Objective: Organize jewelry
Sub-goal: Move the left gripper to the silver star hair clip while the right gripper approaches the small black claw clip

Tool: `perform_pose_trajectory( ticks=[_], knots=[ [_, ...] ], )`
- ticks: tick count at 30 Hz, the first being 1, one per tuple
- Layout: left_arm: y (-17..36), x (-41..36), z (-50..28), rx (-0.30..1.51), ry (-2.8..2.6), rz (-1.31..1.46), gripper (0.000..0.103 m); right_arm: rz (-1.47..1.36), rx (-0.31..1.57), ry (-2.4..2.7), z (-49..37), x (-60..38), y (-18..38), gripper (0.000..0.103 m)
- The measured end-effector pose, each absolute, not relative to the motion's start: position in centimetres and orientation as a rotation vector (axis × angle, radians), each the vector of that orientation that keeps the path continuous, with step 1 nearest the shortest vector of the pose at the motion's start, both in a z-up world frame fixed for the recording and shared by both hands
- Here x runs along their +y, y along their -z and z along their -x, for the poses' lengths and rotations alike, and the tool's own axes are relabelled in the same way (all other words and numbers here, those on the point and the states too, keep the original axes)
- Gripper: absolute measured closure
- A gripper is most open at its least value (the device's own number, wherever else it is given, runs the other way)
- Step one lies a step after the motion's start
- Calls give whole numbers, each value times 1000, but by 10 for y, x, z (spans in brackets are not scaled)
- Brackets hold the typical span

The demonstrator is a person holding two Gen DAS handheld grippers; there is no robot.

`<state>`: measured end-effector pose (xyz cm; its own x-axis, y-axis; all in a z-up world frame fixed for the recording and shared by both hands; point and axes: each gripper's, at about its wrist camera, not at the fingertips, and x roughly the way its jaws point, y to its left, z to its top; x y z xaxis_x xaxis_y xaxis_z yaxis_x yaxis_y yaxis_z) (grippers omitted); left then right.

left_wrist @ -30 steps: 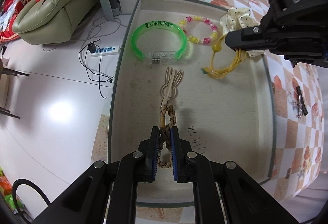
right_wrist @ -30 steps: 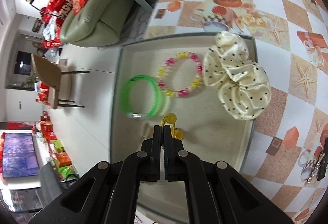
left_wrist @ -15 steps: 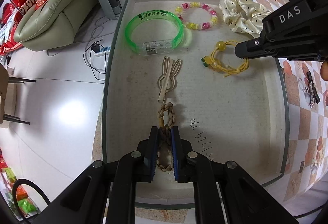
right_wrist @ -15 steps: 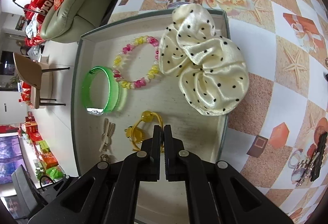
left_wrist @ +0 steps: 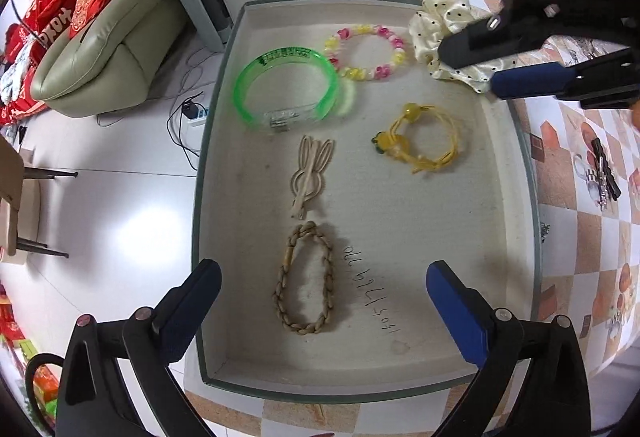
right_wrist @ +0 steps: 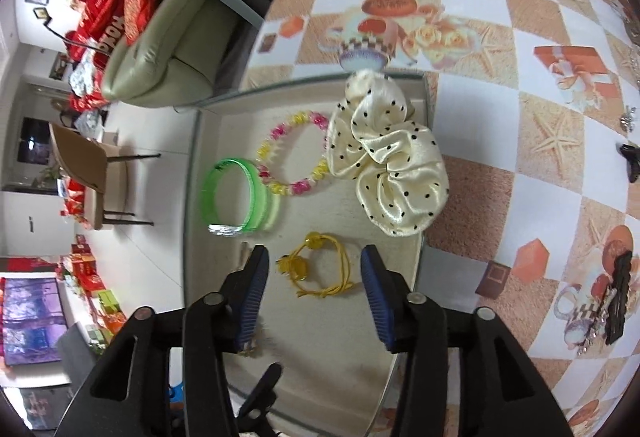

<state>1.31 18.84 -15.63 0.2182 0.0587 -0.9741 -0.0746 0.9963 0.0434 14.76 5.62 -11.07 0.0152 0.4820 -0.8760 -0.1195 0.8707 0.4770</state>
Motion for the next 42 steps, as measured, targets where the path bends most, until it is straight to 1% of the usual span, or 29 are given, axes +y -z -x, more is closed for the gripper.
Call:
perform_pose_trajectory(
  ticks=[4, 5, 7, 8, 14, 25, 33, 42],
  knots=[
    [148, 183, -12, 1341, -81, 2, 0, -343, 1450, -492, -136, 41, 90, 31],
    [145, 181, -11, 1340, -73, -3, 0, -352, 1440, -490, -132, 37, 84, 22],
    [140, 176, -9, 1338, -52, -16, 0, -366, 1418, -473, -124, 24, 75, 15],
    [136, 169, -9, 1338, -45, -19, 0, -372, 1409, -460, -119, 15, 71, 14],
    [116, 142, -5, 1321, 30, -71, 0, -403, 1381, -326, -91, -51, 62, 14],
    [99, 85, -15, 1302, 136, -112, 0, -459, 1430, -40, -60, -177, 84, 14],
    [99, 25, -26, 1317, 145, -113, 0, -414, 1437, -56, -86, -217, 84, 14],
    [118, -28, -39, 1353, 128, -65, 0, -361, 1448, -148, -129, -233, 89, 14]
  ],
)
